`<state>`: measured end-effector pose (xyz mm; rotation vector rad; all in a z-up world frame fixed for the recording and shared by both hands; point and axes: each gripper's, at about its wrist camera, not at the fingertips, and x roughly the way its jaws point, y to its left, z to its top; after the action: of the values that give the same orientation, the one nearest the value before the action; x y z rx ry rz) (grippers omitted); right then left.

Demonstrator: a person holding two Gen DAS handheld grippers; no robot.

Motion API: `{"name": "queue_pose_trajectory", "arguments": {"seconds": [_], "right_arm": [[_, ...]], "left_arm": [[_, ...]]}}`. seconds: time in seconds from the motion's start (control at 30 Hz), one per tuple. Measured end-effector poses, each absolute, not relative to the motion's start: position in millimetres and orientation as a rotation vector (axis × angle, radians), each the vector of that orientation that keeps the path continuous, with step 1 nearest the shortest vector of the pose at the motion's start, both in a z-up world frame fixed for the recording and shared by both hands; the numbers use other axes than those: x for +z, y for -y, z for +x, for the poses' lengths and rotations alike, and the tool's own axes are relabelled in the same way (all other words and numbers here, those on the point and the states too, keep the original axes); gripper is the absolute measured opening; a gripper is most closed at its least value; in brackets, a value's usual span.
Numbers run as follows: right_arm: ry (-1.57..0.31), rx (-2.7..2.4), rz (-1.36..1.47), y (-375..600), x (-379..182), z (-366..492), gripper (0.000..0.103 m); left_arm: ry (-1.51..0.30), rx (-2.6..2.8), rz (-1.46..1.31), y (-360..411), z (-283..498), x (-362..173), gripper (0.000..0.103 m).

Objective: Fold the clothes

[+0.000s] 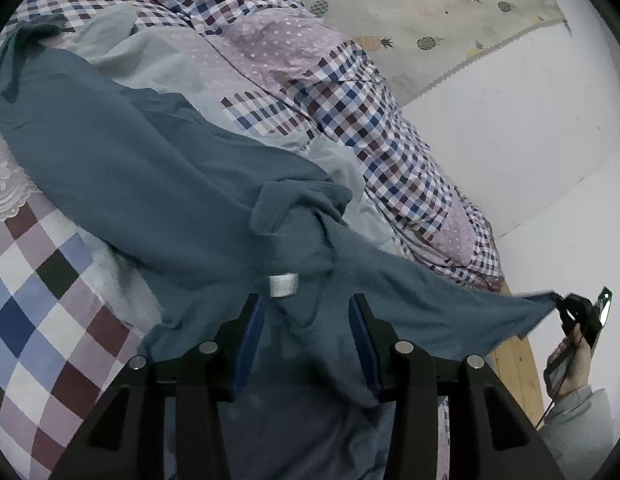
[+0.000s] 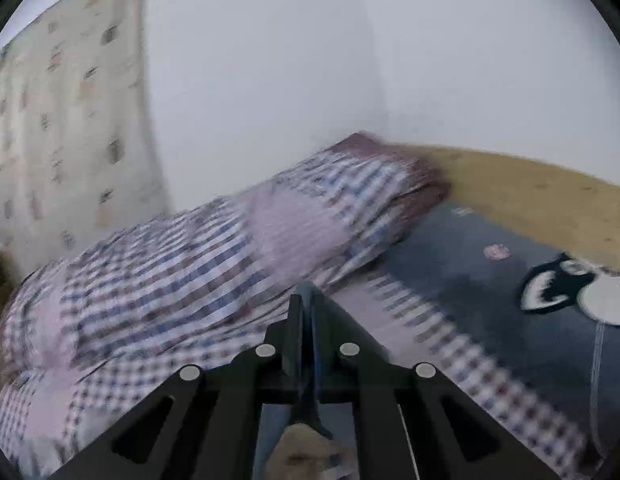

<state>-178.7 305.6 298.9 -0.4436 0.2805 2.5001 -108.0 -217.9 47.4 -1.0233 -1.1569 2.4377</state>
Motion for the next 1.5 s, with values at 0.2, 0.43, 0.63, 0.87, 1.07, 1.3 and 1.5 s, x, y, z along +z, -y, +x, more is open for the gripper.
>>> {"name": "queue_pose_trajectory", "arguments": {"seconds": [0.2, 0.43, 0.63, 0.87, 1.07, 1.3, 1.5], "right_arm": [[-0.260, 2.271, -0.423, -399, 302, -147, 0.002], [-0.299, 1.970, -0.837, -494, 223, -148, 0.005], [-0.349, 1.905, -1.221, -506, 132, -154, 0.042], [-0.047, 2.415, -1.415, -378, 113, -190, 0.048], [0.491, 2.779, -1.641, -233, 80, -226, 0.048], [0.771, 2.634, -1.840, -196, 28, -264, 0.047], [0.755, 2.725, -1.754, -201, 34, -244, 0.007]], "left_arm": [[1.100, 2.452, -1.031, 209, -106, 49, 0.047], [1.027, 2.478, -1.072, 198, -109, 47, 0.054], [1.002, 2.471, -1.119, 189, -112, 40, 0.057], [0.955, 2.478, -1.131, 178, -111, 38, 0.057], [0.915, 2.485, -1.133, 169, -111, 39, 0.057], [0.891, 2.486, -1.133, 167, -116, 38, 0.057], [0.914, 2.480, -1.149, 169, -118, 32, 0.057]]}}
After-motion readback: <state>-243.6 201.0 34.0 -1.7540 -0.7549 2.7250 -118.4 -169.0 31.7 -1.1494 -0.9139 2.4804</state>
